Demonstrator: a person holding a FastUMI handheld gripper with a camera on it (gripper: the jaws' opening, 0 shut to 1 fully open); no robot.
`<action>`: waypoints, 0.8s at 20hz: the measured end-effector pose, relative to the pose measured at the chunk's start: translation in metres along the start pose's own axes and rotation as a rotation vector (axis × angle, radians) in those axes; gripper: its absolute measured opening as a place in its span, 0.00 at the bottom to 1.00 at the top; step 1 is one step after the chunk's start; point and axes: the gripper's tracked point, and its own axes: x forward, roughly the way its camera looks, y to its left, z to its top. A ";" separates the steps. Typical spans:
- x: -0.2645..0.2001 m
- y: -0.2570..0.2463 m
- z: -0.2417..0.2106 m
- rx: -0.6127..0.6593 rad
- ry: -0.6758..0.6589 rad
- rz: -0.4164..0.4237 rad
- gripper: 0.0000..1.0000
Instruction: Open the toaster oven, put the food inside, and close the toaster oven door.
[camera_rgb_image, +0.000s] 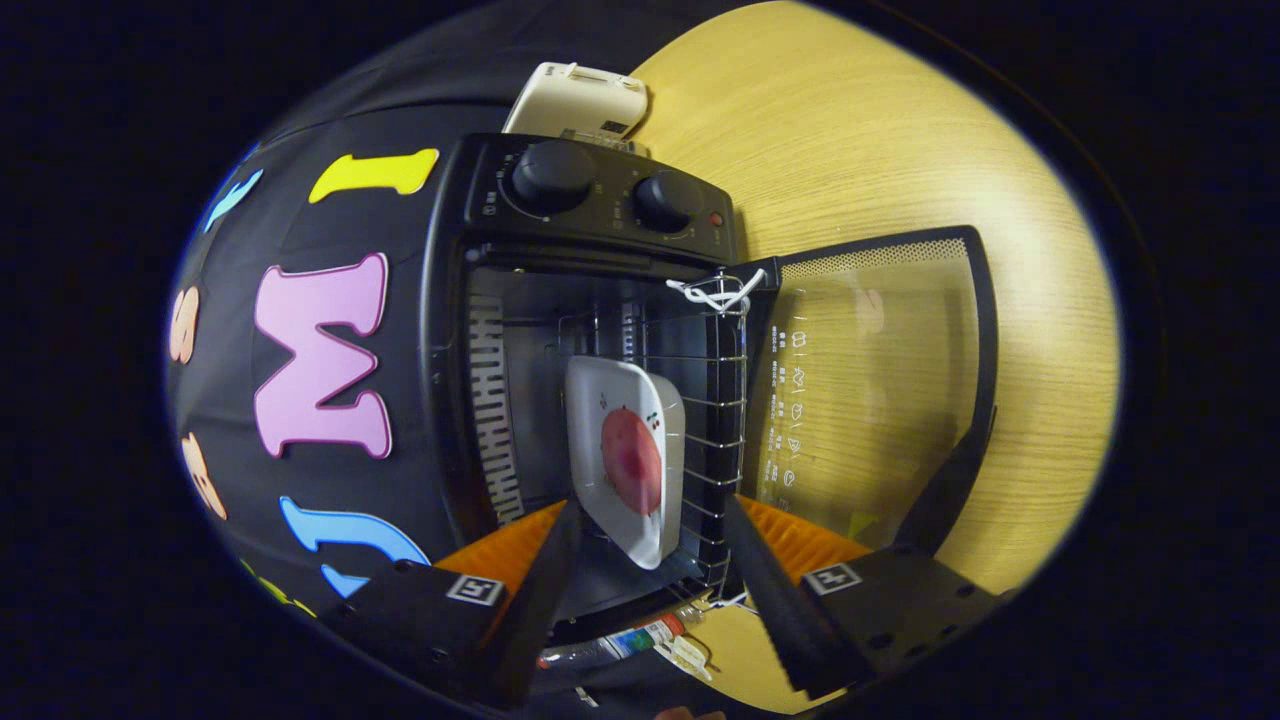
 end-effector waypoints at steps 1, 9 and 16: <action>-0.012 0.002 -0.009 -0.024 0.019 0.006 0.98; -0.094 -0.007 -0.040 -0.607 0.155 0.055 0.98; -0.119 -0.091 -0.022 -1.284 0.161 -0.168 0.98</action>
